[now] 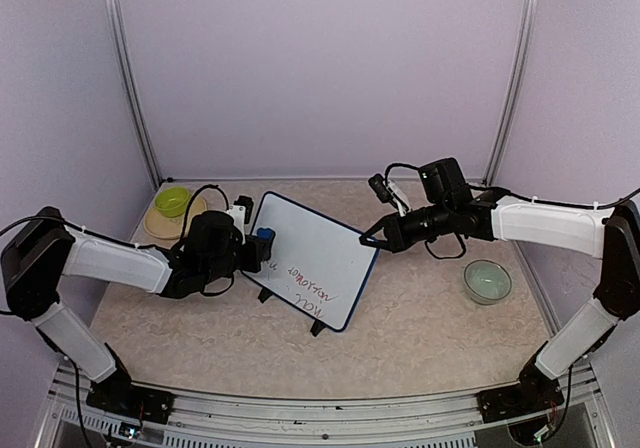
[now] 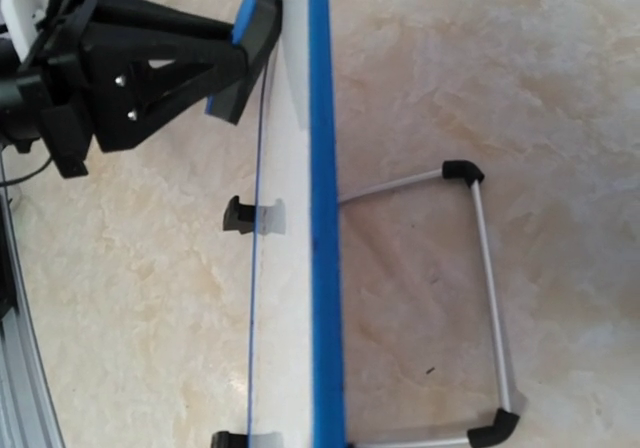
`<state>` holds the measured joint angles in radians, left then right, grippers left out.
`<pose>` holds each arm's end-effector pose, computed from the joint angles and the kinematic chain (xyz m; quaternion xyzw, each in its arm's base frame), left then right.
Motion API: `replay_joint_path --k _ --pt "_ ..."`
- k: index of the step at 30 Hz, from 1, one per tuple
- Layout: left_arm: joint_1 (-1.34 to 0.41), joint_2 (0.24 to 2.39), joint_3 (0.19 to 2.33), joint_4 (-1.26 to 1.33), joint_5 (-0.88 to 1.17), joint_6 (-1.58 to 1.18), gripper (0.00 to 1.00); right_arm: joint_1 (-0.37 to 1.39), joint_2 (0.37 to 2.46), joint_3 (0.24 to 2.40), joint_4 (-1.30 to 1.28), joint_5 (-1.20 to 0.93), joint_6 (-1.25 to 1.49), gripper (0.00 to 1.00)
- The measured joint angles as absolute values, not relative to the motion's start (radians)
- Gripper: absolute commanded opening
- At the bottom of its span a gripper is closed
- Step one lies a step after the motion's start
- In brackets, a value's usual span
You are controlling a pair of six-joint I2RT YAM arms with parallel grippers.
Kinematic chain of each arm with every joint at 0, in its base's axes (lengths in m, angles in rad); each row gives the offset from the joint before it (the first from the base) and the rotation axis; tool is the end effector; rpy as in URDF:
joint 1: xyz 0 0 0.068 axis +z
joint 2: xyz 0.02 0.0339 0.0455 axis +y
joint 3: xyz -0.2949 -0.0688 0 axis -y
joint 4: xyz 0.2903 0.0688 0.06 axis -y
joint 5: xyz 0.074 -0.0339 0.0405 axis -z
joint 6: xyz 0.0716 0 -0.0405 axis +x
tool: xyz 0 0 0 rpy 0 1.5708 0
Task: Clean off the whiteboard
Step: Erase the center of the whiteboard.
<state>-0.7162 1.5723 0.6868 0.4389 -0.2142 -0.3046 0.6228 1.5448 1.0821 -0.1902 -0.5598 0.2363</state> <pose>0.2970 -0.2383 0.1594 0.1161 0.8352 -0.1800 0.5066 0.3075 0.2676 0.2506 -0.2856 0.8221 0.4025 0.2839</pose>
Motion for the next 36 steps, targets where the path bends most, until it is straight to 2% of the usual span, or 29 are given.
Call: replay_joint_path --k 6,15,21,36 --pt "-0.721 1.581 0.690 0.439 -0.238 -0.302 0.12 0.623 1.549 1.082 -0.188 -0.558 0.245 0.00" --pt "-0.755 1.509 0.496 0.376 -0.279 -0.360 0.12 0.627 1.598 1.123 -0.170 -0.583 0.245 0.00" --pt "-0.778 1.502 0.471 0.350 -0.303 -0.390 0.12 0.631 1.625 1.151 -0.167 -0.591 0.245 0.00" --pt "-0.731 1.525 0.717 0.317 -0.302 -0.294 0.13 0.635 1.625 1.151 -0.167 -0.585 0.244 0.00"
